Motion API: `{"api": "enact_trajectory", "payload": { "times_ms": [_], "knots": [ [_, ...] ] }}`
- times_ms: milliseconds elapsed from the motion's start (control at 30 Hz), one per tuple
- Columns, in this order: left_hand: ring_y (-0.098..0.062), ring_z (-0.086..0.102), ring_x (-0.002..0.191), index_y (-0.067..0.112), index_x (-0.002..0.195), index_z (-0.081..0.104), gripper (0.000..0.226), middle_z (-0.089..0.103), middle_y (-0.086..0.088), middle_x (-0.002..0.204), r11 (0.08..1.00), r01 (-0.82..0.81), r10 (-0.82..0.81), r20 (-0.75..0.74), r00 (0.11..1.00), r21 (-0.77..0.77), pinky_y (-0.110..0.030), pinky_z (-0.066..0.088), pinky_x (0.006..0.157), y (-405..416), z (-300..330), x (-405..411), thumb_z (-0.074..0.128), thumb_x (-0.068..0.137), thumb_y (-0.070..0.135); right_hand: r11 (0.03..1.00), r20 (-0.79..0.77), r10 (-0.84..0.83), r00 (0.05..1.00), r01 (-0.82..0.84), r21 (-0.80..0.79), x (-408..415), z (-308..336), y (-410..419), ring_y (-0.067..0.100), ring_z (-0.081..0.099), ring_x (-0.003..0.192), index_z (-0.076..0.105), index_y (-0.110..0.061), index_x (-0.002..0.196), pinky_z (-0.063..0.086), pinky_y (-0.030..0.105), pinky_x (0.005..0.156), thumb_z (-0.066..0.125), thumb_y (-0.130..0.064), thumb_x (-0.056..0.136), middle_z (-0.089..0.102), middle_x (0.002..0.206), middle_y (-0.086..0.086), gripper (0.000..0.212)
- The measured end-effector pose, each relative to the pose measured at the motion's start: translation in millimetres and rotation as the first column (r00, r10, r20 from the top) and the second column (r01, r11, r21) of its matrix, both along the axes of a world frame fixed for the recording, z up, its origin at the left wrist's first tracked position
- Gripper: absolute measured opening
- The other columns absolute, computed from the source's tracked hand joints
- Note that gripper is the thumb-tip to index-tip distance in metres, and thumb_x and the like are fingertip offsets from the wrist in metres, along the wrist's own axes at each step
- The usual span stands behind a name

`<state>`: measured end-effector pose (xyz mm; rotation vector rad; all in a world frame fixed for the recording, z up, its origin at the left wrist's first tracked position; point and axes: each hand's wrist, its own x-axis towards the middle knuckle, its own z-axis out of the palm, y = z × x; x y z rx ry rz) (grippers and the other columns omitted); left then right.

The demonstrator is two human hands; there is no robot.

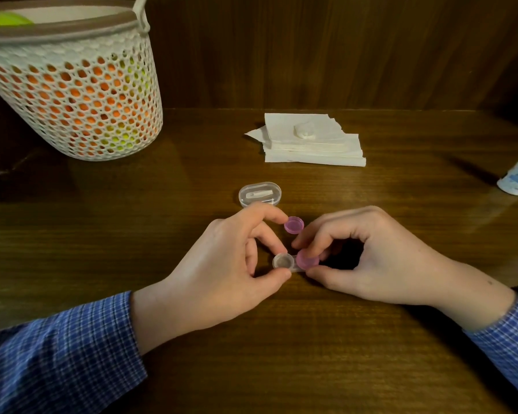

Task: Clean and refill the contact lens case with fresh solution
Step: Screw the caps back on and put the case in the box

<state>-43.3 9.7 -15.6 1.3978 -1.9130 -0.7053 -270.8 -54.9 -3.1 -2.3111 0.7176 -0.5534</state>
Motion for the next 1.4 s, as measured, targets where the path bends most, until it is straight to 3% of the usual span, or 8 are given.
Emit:
{"api": "enact_trajectory", "payload": {
  "times_ms": [333, 567, 800, 1000, 1167, 1400],
  "knots": [
    [-0.012, 0.064, 0.051, 0.027, 0.134, 0.056, 0.057, 0.074, 0.024, 0.1, 1.0, 0.005, -0.005, 0.0, 1.0, -0.001, -0.009, 0.046, 0.05, -0.1, 0.6, -0.1, 0.085, 0.084, 0.023, 0.999, -0.017, -0.039, 0.999, 0.039, -0.034, 3.5, -0.1, 1.5, 0.011, 0.071, 0.088, 0.078, -0.028, 0.085, 0.059, 0.03, 0.075, 0.086, -0.032, 0.078, 0.074, 0.091, -0.014, 0.012],
    [-0.01, 0.063, 0.051, 0.03, 0.132, 0.056, 0.057, 0.073, 0.025, 0.101, 1.0, 0.005, -0.005, -0.008, 1.0, 0.004, -0.009, 0.047, 0.05, -0.1, 0.7, 0.4, 0.085, 0.084, 0.023, 0.999, -0.021, 0.042, 0.999, -0.041, 0.03, -1.9, -2.0, -2.0, 0.019, 0.071, 0.091, 0.078, -0.025, 0.093, 0.06, 0.031, 0.077, 0.082, -0.014, 0.086, 0.075, 0.101, -0.008, 0.013],
    [-0.01, 0.063, 0.051, 0.027, 0.134, 0.056, 0.058, 0.074, 0.024, 0.099, 1.0, -0.003, 0.003, 0.001, 1.0, 0.006, -0.009, 0.046, 0.049, -0.6, 0.9, -0.2, 0.085, 0.084, 0.025, 1.0, -0.027, 0.001, 1.0, -0.002, -0.017, 0.9, -3.9, -1.5, 0.017, 0.069, 0.09, 0.076, -0.028, 0.089, 0.059, 0.032, 0.074, 0.086, -0.024, 0.082, 0.071, 0.095, -0.01, 0.013],
    [-0.01, 0.063, 0.051, 0.027, 0.134, 0.056, 0.059, 0.074, 0.023, 0.1, 1.0, -0.003, 0.003, 0.003, 1.0, 0.008, -0.009, 0.046, 0.049, -0.4, 1.1, 0.1, 0.086, 0.083, 0.024, 0.999, -0.02, 0.043, 0.999, -0.043, 0.015, -1.2, -2.7, -1.8, 0.02, 0.07, 0.087, 0.078, -0.025, 0.095, 0.06, 0.031, 0.075, 0.081, -0.014, 0.086, 0.074, 0.102, -0.007, 0.014],
    [-0.012, 0.064, 0.052, 0.026, 0.134, 0.057, 0.059, 0.074, 0.022, 0.099, 1.0, -0.004, 0.004, 0.002, 1.0, 0.011, -0.011, 0.048, 0.05, -0.2, 1.0, -0.1, 0.086, 0.083, 0.023, 1.0, -0.032, 0.0, 0.999, 0.0, 0.001, 0.6, -3.2, -1.5, 0.017, 0.069, 0.087, 0.078, -0.028, 0.091, 0.058, 0.032, 0.072, 0.086, -0.022, 0.082, 0.073, 0.095, -0.009, 0.013],
    [-0.011, 0.064, 0.052, 0.027, 0.133, 0.057, 0.059, 0.074, 0.023, 0.101, 1.0, -0.006, 0.006, 0.005, 1.0, 0.013, -0.011, 0.048, 0.05, -0.1, 2.0, -0.4, 0.086, 0.082, 0.023, 0.999, -0.024, 0.026, 0.999, -0.025, 0.021, -1.7, -1.4, -1.4, 0.018, 0.071, 0.087, 0.079, -0.026, 0.093, 0.06, 0.028, 0.073, 0.083, -0.016, 0.085, 0.074, 0.098, -0.009, 0.013]
  ]
}}
